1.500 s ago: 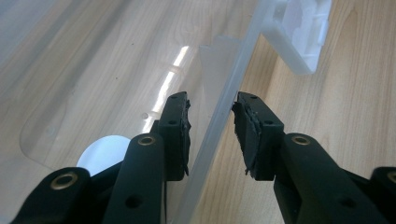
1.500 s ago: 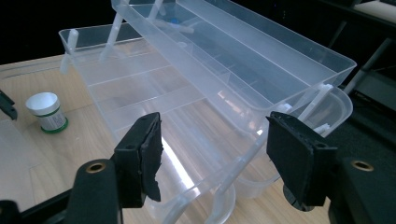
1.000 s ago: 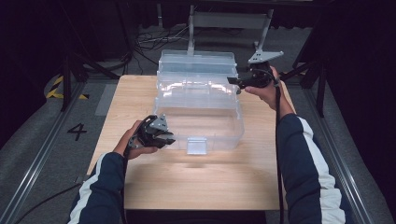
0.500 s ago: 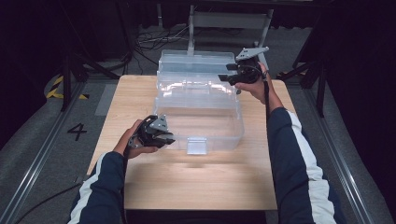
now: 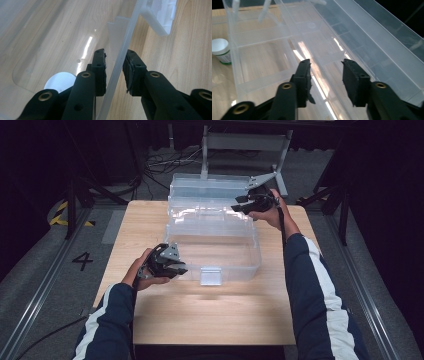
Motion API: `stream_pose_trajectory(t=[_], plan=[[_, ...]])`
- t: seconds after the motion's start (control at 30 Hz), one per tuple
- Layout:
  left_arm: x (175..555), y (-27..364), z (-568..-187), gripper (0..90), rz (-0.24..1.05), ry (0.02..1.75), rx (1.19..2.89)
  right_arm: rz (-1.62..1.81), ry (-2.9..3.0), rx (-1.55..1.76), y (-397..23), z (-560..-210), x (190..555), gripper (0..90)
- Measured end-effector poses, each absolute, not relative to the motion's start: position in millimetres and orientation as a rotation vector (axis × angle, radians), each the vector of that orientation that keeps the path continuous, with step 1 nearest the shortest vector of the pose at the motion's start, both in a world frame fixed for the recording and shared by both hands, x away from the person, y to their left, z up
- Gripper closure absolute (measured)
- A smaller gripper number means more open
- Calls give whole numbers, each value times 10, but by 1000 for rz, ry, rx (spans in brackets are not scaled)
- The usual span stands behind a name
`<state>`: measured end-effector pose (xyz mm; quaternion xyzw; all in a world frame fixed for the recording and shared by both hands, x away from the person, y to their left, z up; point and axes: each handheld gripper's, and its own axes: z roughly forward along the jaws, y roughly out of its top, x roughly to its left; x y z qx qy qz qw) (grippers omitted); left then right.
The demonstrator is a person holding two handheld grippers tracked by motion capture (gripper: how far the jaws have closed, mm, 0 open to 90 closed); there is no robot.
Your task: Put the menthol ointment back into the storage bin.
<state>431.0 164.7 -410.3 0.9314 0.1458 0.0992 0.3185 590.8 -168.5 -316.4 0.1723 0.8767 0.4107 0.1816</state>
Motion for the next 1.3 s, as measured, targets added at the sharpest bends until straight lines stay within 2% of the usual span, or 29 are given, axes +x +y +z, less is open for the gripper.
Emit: stream_pose_trajectory(t=[0.13, 0.23, 0.37, 0.5, 0.77, 1.3], plan=[[4310, 1647, -4104, 725, 260, 384, 2449, 1145, 2485, 481, -1682, -3171, 5908, 615], [4311, 1648, -4104, 724, 258, 386, 2447, 1142, 2495, 462, -1678, -3160, 5900, 676], [4312, 1656, -4106, 724, 245, 402, 2435, 1123, 2524, 490, -1658, -3136, 5903, 699], [4307, 1654, -4109, 721, 241, 415, 2426, 959, 2598, 474, -1605, -3022, 5915, 737], [4305, 1663, -4116, 716, 232, 433, 2404, 754, 2653, 388, -1514, -2929, 5927, 771], [4300, 1667, -4124, 712, 232, 449, 2387, 678, 2672, 275, -1409, -2881, 5859, 835]])
